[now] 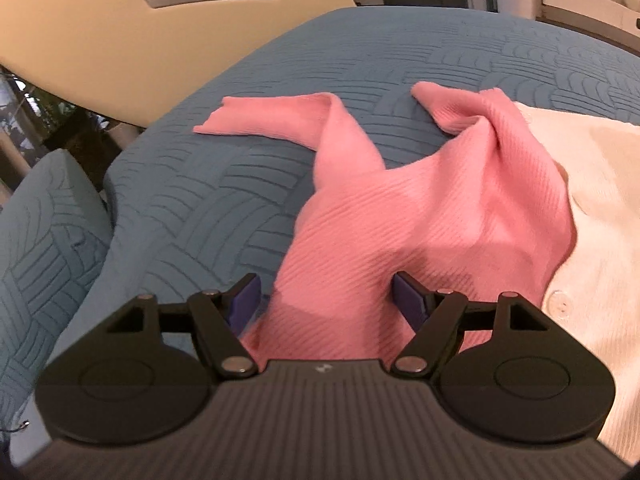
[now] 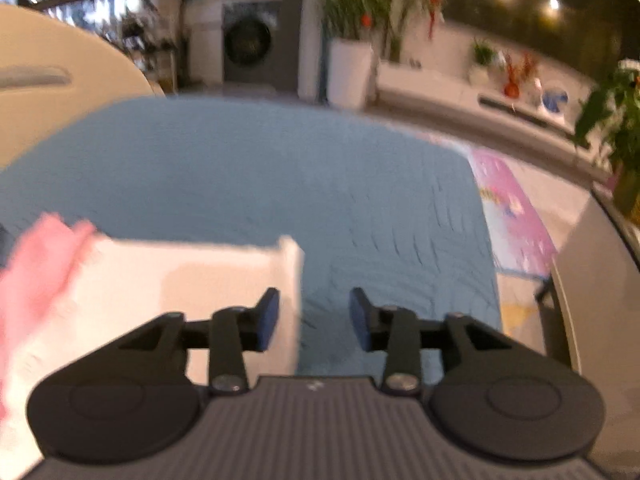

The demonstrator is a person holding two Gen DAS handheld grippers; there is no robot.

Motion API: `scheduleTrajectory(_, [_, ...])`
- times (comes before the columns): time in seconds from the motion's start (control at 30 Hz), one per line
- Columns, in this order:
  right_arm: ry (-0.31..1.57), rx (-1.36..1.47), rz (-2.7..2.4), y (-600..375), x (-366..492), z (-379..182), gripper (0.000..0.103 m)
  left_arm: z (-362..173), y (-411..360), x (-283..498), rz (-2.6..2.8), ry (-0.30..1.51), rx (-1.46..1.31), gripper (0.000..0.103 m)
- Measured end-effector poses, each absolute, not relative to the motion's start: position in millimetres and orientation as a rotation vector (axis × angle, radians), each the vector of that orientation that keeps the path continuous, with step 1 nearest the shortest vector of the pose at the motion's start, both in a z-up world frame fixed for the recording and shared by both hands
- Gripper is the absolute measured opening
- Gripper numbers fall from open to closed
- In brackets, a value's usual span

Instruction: Fold clothes

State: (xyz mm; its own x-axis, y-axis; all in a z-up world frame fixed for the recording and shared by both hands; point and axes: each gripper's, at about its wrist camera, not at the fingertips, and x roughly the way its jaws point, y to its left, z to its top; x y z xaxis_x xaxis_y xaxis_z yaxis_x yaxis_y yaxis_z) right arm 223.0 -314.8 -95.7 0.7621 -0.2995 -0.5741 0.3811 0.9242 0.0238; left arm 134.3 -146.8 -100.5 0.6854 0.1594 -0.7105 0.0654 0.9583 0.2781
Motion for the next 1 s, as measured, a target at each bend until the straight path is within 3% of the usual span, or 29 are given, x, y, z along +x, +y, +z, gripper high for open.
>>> scheduleTrajectory(0.07, [0.594, 0.129, -0.276, -294, 225, -88, 0.051, -102, -146, 135, 0.063, 0.826, 0.295, 0.076])
scheduleTrajectory(0.2, [0.610, 0.086, -0.114, -252, 249, -86, 0.071, -101, -141, 138, 0.077, 0.836, 0.267, 0.078])
scheduleTrajectory(0.3, [0.651, 0.008, -0.049, -226, 276, -93, 0.071, -103, -137, 139, 0.109, 0.839, 0.255, 0.086])
scheduleTrajectory(0.5, [0.763, -0.225, -0.114, -188, 330, -116, 0.070, -99, -126, 137, 0.147, 0.828, 0.218, 0.087])
scheduleTrajectory(0.53, [0.761, -0.252, -0.172, -190, 334, -118, 0.076, -98, -123, 138, 0.151, 0.829, 0.208, 0.087])
scheduleTrajectory(0.6, [0.738, -0.251, -0.248, -200, 335, -118, 0.080, -96, -117, 138, 0.157, 0.833, 0.185, 0.087])
scheduleTrajectory(0.8, [0.683, -0.292, -0.303, -199, 320, -118, 0.076, -85, -108, 132, 0.206, 0.819, 0.170, 0.087])
scheduleTrajectory(1.0, [0.684, -0.094, -0.128, -199, 289, -100, 0.077, -75, -105, 121, 0.148, 0.802, 0.109, 0.084])
